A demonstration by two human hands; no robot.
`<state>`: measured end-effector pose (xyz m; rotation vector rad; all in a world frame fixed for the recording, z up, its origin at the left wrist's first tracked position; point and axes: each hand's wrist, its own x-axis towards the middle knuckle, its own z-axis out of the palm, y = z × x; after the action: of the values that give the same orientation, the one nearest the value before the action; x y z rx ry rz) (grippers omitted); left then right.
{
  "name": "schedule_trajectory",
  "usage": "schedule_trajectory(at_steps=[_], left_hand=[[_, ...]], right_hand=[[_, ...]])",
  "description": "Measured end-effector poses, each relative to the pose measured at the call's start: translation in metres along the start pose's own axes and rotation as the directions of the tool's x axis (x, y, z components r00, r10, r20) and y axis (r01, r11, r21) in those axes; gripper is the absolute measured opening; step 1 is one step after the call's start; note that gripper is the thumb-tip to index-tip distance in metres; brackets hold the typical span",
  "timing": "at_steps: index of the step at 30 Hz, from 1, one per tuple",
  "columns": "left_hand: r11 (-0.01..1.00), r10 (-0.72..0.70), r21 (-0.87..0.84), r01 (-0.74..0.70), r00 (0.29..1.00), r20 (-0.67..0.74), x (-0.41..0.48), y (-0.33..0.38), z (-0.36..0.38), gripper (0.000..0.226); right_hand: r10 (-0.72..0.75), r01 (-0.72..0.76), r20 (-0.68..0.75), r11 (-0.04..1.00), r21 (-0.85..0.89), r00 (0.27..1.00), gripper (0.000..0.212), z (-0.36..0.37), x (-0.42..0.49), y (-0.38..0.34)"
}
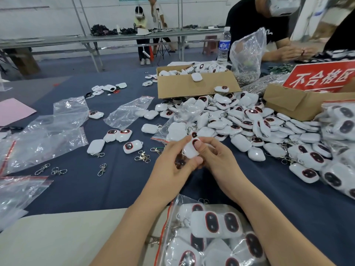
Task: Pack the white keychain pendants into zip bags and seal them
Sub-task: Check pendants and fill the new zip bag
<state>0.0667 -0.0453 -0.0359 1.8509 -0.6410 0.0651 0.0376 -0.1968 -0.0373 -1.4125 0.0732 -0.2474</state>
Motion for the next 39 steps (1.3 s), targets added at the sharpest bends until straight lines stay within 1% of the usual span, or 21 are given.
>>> schedule_trajectory(at_steps=[1,3,4,5,6,9,12,15,18,20,22,23,24,26,27,29,30,32,34,36,39], left_hand=[[0.999,0.032,0.043,-0.033,0.999,0.013,0.0,0.0,0.001,0.042],[0.995,0.058,0.077,-0.056,0.998,-0.021,0.0,0.001,-0.001,0.027],[0.997,0.042,0.065,-0.039,0.998,-0.043,0.0,0.001,-0.002,0.016],[0.999,0.014,0.046,-0.011,0.998,-0.061,0.0,0.0,-0.003,0.015],[0.999,-0.017,0.03,0.02,0.997,-0.074,0.0,-0.001,-0.003,0.021],[0.996,-0.061,0.056,0.065,0.996,-0.07,0.0,-0.004,-0.003,0.028],[0.994,-0.09,0.056,0.094,0.994,-0.066,0.0,-0.005,-0.002,0.036],[0.993,-0.112,0.035,0.115,0.991,-0.072,0.0,-0.003,-0.002,0.049],[0.99,-0.137,-0.028,0.135,0.99,-0.045,0.0,0.0,-0.003,0.046],[0.979,-0.169,-0.123,0.163,0.985,-0.035,0.001,0.003,-0.005,0.034],[0.945,-0.236,-0.242,0.221,0.971,-0.034,0.0,0.01,-0.009,0.024],[0.932,-0.262,-0.272,0.241,0.964,-0.043,-0.002,0.014,-0.012,0.025],[0.935,-0.263,-0.261,0.239,0.963,-0.062,-0.005,0.016,-0.017,0.028],[0.958,-0.234,-0.192,0.212,0.967,-0.102,-0.015,0.021,-0.032,0.031],[0.96,-0.24,-0.178,0.217,0.963,-0.118,-0.023,0.022,-0.041,0.031],[0.94,-0.316,-0.175,0.292,0.94,-0.131,-0.042,0.024,-0.059,0.026],[0.926,-0.362,-0.161,0.342,0.925,-0.119,-0.053,0.024,-0.067,0.023],[0.906,-0.419,-0.104,0.411,0.905,-0.073,-0.074,0.027,-0.079,0.02],[0.893,-0.445,-0.085,0.442,0.895,-0.018,-0.09,0.035,-0.083,0.019],[0.873,-0.474,-0.094,0.478,0.878,0.069,-0.097,0.045,-0.082,0.019],[0.785,-0.537,-0.26,0.563,0.827,0.169,-0.1,0.06,-0.07,0.017]], right_hand=[[-0.003,0.003,-0.001,1.0,0.023,1.0,0.03,-0.001,0.0,0.0],[-0.026,0.025,0.039,1.0,0.019,0.999,0.032,-0.001,-0.001,-0.001],[-0.045,0.046,0.067,0.999,-0.007,0.997,0.029,-0.001,-0.002,-0.001],[-0.063,0.067,0.081,0.997,-0.044,0.995,0.023,0.001,-0.003,-0.002],[-0.073,0.08,0.077,0.993,-0.087,0.994,0.018,0.001,-0.004,-0.002],[-0.067,0.071,0.034,0.986,-0.151,0.997,0.018,0.002,-0.004,-0.001],[-0.049,0.047,-0.005,0.989,-0.141,0.999,0.021,0.002,-0.003,-0.002],[-0.038,0.037,-0.007,0.992,-0.119,0.999,0.023,0.003,-0.003,-0.001],[-0.048,0.049,0.016,0.994,-0.094,0.999,0.02,0.001,-0.003,-0.002],[-0.072,0.08,0.085,0.993,-0.091,0.994,0.022,0.001,-0.004,-0.004],[-0.077,0.102,0.165,0.984,-0.147,0.983,0.028,0.003,-0.006,-0.007],[-0.062,0.097,0.189,0.978,-0.182,0.98,0.029,0.004,-0.007,-0.009],[-0.039,0.084,0.202,0.972,-0.218,0.979,0.028,0.005,-0.007,-0.011],[0.039,0.038,0.223,0.943,-0.33,0.974,0.024,0.002,-0.008,-0.02],[0.104,0.006,0.242,0.91,-0.415,0.965,0.023,-0.001,-0.009,-0.026],[0.255,-0.022,0.306,0.799,-0.601,0.917,0.024,-0.006,-0.014,-0.038],[0.315,-0.007,0.339,0.742,-0.67,0.886,0.024,-0.007,-0.018,-0.043],[0.379,0.032,0.377,0.668,-0.743,0.845,0.029,-0.006,-0.026,-0.048],[0.391,0.056,0.378,0.629,-0.776,0.839,0.034,-0.002,-0.035,-0.052],[0.4,0.059,0.38,0.62,-0.783,0.834,0.034,0.004,-0.043,-0.054],[0.437,0.035,0.356,0.59,-0.806,0.826,0.037,0.01,-0.052,-0.058]])
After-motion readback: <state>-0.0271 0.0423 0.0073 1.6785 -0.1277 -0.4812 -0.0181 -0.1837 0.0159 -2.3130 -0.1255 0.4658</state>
